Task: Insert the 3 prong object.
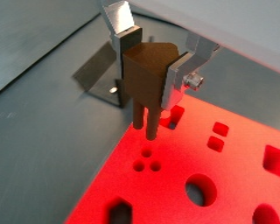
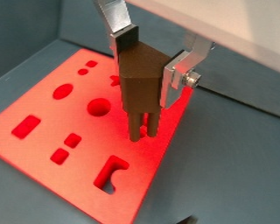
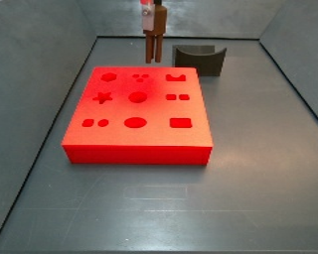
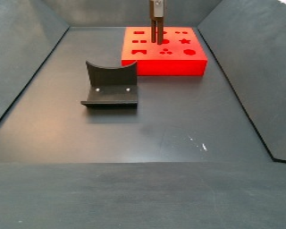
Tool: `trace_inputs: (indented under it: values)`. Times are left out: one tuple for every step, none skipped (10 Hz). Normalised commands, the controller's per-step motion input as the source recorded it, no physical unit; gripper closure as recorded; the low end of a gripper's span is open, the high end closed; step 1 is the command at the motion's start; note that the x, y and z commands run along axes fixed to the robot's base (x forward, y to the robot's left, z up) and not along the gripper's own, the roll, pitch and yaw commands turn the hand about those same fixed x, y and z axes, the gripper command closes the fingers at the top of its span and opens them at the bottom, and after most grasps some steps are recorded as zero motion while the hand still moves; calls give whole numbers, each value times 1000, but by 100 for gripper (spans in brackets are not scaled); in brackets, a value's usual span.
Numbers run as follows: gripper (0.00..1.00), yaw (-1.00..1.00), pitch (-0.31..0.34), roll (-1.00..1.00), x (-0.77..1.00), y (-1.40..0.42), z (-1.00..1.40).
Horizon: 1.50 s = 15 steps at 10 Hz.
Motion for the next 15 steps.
trace_inputs:
  values:
    - [100,1000,-49,27,0,0,-260]
    - [100,1000,-56,20,-11,0,-277]
    - [100,1000,-57,41,0,0,-283]
    - [100,1000,-71,59,-23,0,-206]
    - [100,1000,-90,56,-109,-66,0]
    - [100,989,-97,0,-137,-120,206]
    - [100,971,-100,0,-154,-134,297]
    - [100,949,-126,0,-163,-174,280]
    - [100,183,-37,0,0,0,-23]
    - [100,20,-34,-24,0,-97,-151]
    - [100,49,-83,0,0,-237,-269]
    - [100,429,-11,51,0,-214,-440]
    - [100,760,-19,61,137,-123,-289]
    - [100,631,-26,9,60,0,-71]
    - [100,331,0,-3,74,194,134]
